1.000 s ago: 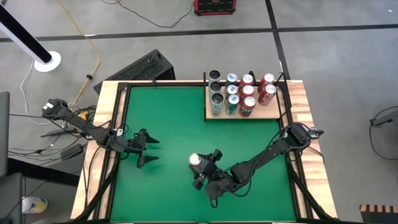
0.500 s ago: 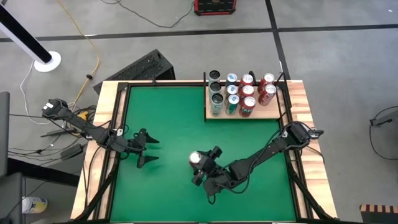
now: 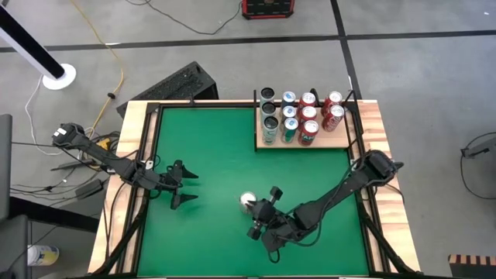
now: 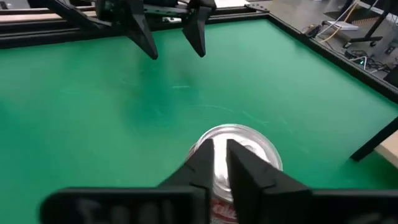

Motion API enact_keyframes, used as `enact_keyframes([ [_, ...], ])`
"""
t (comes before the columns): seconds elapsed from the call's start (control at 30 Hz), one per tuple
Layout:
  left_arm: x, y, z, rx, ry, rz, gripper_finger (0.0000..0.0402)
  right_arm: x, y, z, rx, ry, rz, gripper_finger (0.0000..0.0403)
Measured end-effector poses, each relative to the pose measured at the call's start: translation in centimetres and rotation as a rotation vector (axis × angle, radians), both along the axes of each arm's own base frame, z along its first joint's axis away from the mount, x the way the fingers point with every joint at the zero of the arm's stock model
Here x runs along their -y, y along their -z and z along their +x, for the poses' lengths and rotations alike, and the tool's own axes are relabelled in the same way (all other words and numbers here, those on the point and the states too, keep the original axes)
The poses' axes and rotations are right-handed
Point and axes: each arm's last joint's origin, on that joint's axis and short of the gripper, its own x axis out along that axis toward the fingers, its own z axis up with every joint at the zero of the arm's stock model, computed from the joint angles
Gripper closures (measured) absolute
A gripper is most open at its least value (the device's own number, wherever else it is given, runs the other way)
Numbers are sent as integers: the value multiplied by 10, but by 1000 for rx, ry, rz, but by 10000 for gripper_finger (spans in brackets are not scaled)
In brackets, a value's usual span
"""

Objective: Sort soda cans
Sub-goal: Put the red soda can on the shelf align with the other red soda cans

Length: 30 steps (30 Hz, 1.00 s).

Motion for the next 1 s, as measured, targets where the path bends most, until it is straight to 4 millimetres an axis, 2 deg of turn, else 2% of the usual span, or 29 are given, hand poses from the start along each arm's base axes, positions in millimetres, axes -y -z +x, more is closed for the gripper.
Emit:
enact_keyframes([
  [0.17, 0, 0, 0, 1, 0, 0, 10, -4, -16, -12, -9, -28, -12, 380],
  [0.3, 0, 0, 0, 2, 0, 0, 10, -6, -32, -18, 23, -46, 1, 369],
  [0.47, 0, 0, 0, 3, -1, -1, 10, -4, -37, -18, 37, -54, 39, 269],
  [0.7, 0, 0, 0, 4, -1, -1, 10, 6, -28, -11, 6, -30, 50, 113],
  [0.87, 0, 0, 0, 3, -1, 0, 10, 12, -27, -7, -16, -49, 108, 50],
  [1.0, 0, 0, 0, 3, -1, 3, 10, 15, -27, -5, -22, -52, 121, 34],
])
